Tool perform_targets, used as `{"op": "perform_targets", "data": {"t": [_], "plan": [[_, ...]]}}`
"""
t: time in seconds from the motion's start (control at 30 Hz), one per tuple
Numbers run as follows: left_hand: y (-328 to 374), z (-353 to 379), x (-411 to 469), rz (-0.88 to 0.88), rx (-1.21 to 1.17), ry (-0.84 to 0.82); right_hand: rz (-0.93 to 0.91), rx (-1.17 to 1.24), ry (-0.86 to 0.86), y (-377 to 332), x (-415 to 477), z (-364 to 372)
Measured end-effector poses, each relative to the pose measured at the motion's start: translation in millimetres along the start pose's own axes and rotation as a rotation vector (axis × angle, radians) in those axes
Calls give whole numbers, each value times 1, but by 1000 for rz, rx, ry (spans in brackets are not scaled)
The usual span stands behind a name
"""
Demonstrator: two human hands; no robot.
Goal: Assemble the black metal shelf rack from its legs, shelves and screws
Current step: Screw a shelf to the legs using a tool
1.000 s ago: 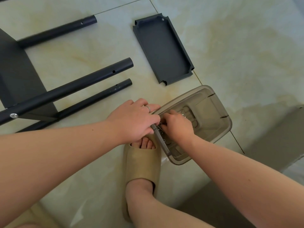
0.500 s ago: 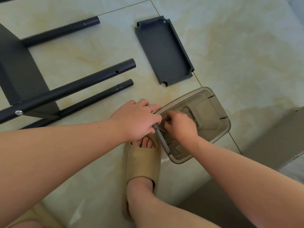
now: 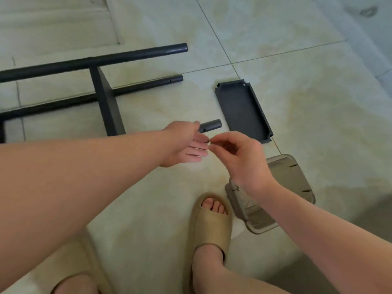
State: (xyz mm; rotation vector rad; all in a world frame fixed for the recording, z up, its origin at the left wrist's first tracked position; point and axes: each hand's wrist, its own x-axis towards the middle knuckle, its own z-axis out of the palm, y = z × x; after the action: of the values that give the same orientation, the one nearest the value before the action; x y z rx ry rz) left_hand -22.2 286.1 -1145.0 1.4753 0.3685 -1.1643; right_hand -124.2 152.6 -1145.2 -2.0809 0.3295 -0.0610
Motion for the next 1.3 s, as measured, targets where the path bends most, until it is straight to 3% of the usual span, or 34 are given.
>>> {"op": "perform_targets", "data": {"t": [0.17,0.4,0.53,0.67,0.77,1.3], "plan": [[12,-57,-21,-57,-86,-101,-155,-9,-157,-54,15,51],[3,-148,-14,-91,-117,60,-123,-72,-158,-67,32,97],[0,-194,-6,-14,-246,122,-204,-401,-364,-58,49,117],[-5,-229,2,42,-416,174,-465,-826,-634,-48,71,135],[-15,-242,9,79,-459,215,-590,-972,-740,-43,85,150],[-49,-229,44,-92,-236,32,-665,-913,-682,-24,108,179]]}}
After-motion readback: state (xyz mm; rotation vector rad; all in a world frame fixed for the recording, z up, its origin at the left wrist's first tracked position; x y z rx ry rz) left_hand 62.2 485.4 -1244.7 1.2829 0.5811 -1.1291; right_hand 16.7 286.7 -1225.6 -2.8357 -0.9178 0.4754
